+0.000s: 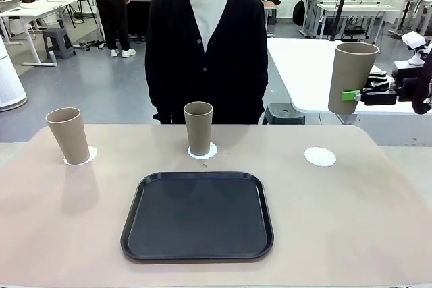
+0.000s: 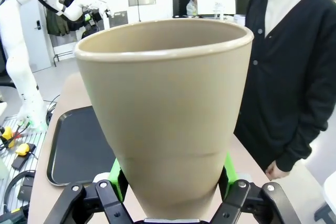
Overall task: Place coasters on the table and set cups on them.
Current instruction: Take one Reusable plastic cup from the Flat Tray and place it on a coaster set by the human.
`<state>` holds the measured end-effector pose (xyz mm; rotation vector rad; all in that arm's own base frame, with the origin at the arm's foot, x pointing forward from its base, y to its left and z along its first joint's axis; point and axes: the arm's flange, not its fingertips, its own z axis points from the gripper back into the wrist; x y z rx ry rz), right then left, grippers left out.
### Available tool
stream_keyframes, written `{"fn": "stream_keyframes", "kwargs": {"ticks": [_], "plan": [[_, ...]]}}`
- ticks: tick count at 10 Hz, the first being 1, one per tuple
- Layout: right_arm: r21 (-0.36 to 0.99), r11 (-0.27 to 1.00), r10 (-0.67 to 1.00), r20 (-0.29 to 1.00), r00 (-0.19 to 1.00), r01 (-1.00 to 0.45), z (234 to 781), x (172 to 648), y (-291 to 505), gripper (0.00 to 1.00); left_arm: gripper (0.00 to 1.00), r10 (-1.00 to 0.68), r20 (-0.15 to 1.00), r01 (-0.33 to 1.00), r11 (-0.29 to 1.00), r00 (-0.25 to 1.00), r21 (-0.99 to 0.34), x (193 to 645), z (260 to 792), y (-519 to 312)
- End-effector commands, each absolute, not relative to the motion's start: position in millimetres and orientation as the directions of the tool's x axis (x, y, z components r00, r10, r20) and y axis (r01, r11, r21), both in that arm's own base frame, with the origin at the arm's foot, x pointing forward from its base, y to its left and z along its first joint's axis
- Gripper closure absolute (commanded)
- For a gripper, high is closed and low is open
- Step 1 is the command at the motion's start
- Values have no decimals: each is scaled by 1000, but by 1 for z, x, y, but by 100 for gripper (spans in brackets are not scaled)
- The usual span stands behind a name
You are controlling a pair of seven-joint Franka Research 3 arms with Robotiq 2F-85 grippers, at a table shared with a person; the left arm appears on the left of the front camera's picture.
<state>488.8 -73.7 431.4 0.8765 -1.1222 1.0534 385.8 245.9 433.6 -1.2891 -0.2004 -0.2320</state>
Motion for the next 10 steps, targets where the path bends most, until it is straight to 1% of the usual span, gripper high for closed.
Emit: {"fn": "stream_keyframes", "kwargs": {"ticks": [1, 2, 3, 6, 10], "plan": [[24, 184, 208, 976, 62, -983, 407, 517, -82, 19, 0, -53, 281, 285, 261, 958, -923, 384, 436, 246], [18, 148, 182, 982, 45, -989, 390, 530, -90, 19, 0, -53, 281, 285, 261, 958, -923, 384, 436, 246], [25, 142, 167, 985, 49, -990, 374, 546, -98, 19, 0, -53, 281, 285, 261, 958, -923, 384, 436, 246], [85, 163, 148, 983, 109, -983, 330, 586, -121, 19, 0, -53, 281, 285, 261, 958, -923, 384, 436, 246], [136, 117, 163, 974, 154, -984, 287, 596, -119, 19, 0, -53, 281, 285, 261, 958, -923, 384, 436, 246]]}}
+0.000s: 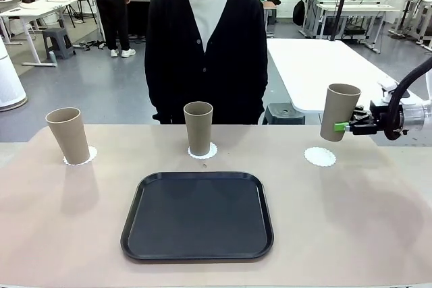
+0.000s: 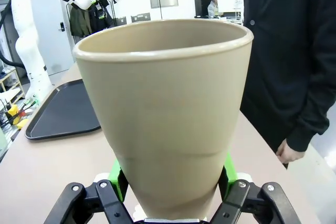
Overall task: Place coasters on the table and set cups on them.
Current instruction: Take one Reusable plastic cup from the Flat Tray and place it on a coaster set by the human.
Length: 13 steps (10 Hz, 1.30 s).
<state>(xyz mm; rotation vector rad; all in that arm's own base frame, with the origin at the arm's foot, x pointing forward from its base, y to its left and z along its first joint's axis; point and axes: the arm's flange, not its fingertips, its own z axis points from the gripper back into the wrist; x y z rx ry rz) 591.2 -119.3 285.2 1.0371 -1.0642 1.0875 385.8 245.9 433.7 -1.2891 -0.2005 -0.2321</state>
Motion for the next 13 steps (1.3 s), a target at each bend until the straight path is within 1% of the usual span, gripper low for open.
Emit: {"fn": "stream_keyframes", "kwargs": {"ticks": [1, 3, 6, 7, 11, 12, 13], "plan": [[162, 112, 167, 969, 179, -980, 277, 594, -117, 19, 0, -53, 281, 285, 261, 958, -923, 384, 436, 246], [175, 107, 191, 963, 193, -979, 274, 585, -111, 19, 0, -53, 281, 285, 261, 958, -923, 384, 436, 246], [164, 103, 212, 960, 183, -981, 277, 567, -102, 19, 0, -53, 281, 285, 261, 958, -923, 384, 436, 246], [161, 107, 189, 965, 179, -981, 266, 582, -111, 19, 0, -53, 281, 285, 261, 958, -923, 384, 436, 246], [167, 105, 192, 964, 184, -980, 266, 578, -111, 19, 0, -53, 281, 285, 261, 958, -923, 384, 436, 246], [122, 40, 202, 971, 127, -992, 263, 574, -109, 19, 0, -53, 281, 285, 261, 958, -923, 384, 436, 246], [74, 4, 202, 977, 73, -997, 257, 576, -101, 19, 0, -53, 281, 285, 261, 958, -923, 384, 436, 246]]}}
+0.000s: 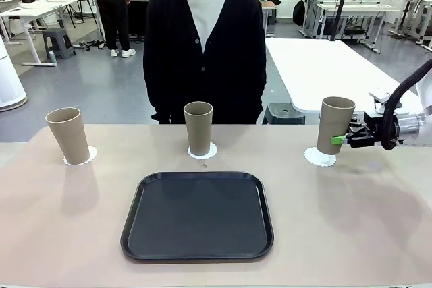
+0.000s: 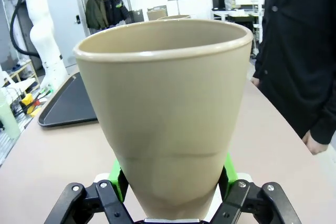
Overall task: Place coasters on the table and set cups on them.
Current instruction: Take one Reusable plastic cup from the Flat Tray and place it on a coaster set by the human.
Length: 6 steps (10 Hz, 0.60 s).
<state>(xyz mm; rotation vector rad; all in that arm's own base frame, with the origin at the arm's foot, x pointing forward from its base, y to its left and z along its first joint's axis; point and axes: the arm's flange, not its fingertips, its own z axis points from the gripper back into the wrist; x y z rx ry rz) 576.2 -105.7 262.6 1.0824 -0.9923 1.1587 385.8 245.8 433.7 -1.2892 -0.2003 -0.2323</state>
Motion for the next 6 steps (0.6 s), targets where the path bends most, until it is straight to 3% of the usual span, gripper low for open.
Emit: {"fn": "stream_keyframes", "kwargs": {"ticks": [1, 6], "plan": [[66, -16, 191, 980, 61, -998, 252, 579, -97, 19, 0, -53, 281, 285, 261, 958, -923, 384, 436, 246], [53, -39, 173, 984, 45, -998, 239, 587, -92, 19, 0, -53, 281, 285, 261, 958, -923, 384, 436, 246]]}}
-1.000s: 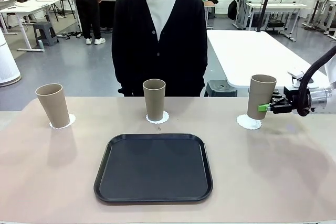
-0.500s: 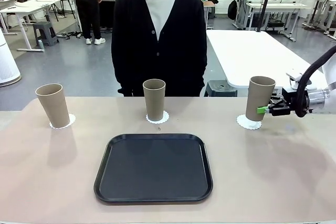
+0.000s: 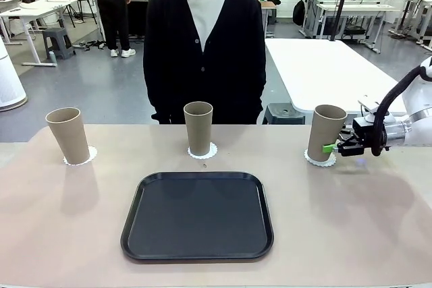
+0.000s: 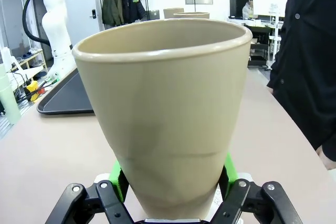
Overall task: Place coasters on the table and set cups on them.
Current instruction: Take one Reusable plastic cup from the Flat Tray and place it on a coaster set by the human.
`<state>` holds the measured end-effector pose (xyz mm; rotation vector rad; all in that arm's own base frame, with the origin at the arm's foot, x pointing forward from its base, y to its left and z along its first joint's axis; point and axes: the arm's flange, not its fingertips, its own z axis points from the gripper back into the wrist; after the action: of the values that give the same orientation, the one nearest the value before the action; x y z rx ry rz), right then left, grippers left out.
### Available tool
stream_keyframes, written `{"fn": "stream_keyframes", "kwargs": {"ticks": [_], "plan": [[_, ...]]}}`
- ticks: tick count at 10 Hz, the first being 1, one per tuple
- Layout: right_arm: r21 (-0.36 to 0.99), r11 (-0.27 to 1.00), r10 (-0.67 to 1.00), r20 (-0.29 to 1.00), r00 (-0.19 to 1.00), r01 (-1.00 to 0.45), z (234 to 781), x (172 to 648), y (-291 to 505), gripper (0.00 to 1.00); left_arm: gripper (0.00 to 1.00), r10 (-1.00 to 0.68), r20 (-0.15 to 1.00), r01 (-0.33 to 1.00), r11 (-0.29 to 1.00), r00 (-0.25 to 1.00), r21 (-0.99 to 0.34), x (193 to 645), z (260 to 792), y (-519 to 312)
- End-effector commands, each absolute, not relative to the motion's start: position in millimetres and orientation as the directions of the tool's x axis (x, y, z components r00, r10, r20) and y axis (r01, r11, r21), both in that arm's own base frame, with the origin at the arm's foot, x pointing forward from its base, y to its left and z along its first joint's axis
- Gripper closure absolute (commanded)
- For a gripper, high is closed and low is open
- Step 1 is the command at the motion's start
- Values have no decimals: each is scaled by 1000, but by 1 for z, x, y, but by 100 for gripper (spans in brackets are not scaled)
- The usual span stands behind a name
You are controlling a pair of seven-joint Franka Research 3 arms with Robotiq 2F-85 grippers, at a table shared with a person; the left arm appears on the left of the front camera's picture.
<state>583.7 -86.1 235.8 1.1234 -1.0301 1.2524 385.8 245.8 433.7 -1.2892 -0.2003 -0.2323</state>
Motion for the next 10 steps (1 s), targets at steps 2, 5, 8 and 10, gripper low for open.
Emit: {"fn": "stream_keyframes", "kwargs": {"ticks": [2, 5, 8, 10], "plan": [[46, -35, 183, 982, 38, -998, 240, 586, -93, 19, 0, -53, 281, 285, 261, 958, -923, 384, 436, 246], [52, -30, 197, 979, 45, -998, 237, 587, -95, 19, 0, -53, 281, 285, 261, 958, -923, 384, 436, 246], [69, -23, 190, 980, 63, -997, 231, 595, -98, 19, 0, -53, 281, 285, 261, 958, -923, 384, 436, 246], [74, -20, 193, 979, 69, -997, 229, 597, -100, 19, 0, -53, 281, 285, 261, 958, -923, 384, 436, 246]]}}
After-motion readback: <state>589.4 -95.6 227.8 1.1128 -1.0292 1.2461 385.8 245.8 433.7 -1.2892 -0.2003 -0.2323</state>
